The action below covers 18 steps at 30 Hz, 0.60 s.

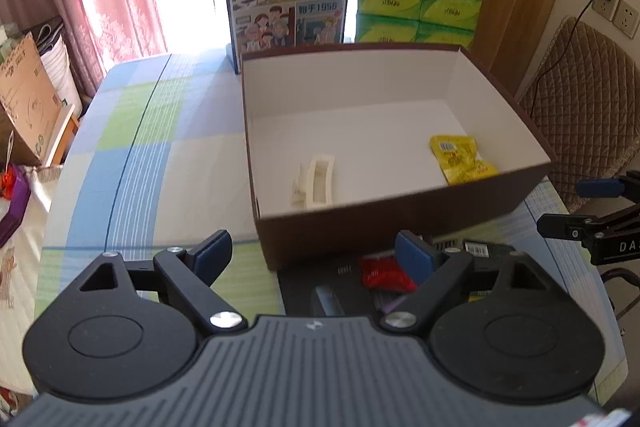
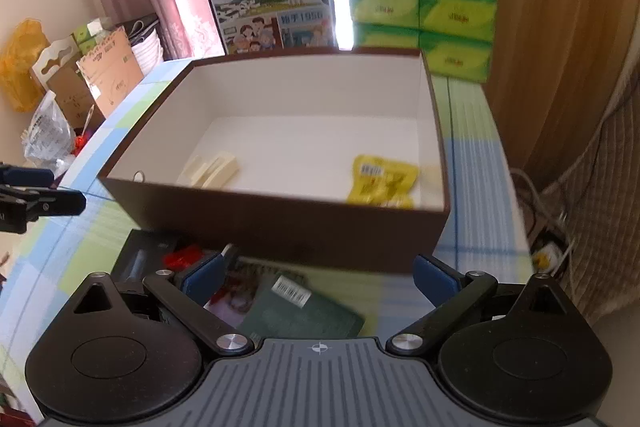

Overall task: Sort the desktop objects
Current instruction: 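Grasp the black shaver box with the left tool while the right tool grasps the green card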

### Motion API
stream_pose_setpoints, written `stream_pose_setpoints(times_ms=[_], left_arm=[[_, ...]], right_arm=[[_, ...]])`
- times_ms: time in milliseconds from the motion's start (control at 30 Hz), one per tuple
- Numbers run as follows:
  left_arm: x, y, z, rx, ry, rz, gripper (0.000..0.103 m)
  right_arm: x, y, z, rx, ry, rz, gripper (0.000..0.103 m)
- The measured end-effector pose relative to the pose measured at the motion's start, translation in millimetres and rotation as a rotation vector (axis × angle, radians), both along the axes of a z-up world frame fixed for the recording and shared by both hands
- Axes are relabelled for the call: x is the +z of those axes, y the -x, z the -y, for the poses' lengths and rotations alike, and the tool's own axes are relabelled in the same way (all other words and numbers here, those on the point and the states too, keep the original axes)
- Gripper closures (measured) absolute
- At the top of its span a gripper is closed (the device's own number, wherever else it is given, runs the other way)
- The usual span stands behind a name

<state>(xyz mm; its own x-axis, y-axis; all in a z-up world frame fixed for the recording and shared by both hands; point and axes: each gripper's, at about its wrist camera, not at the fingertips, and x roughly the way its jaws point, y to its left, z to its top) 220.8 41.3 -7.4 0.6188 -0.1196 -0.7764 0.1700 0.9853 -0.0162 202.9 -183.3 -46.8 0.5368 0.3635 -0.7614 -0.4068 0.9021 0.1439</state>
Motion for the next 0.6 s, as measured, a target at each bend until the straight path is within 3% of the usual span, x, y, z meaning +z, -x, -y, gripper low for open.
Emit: stream_pose_setpoints(times_ms=[600], left_arm=[[-46,34,-1,0.01,-0.005,-0.125,0.016]], right_arm=[[-39,41,0,-0.067,-0.013,-0.128,0.005]])
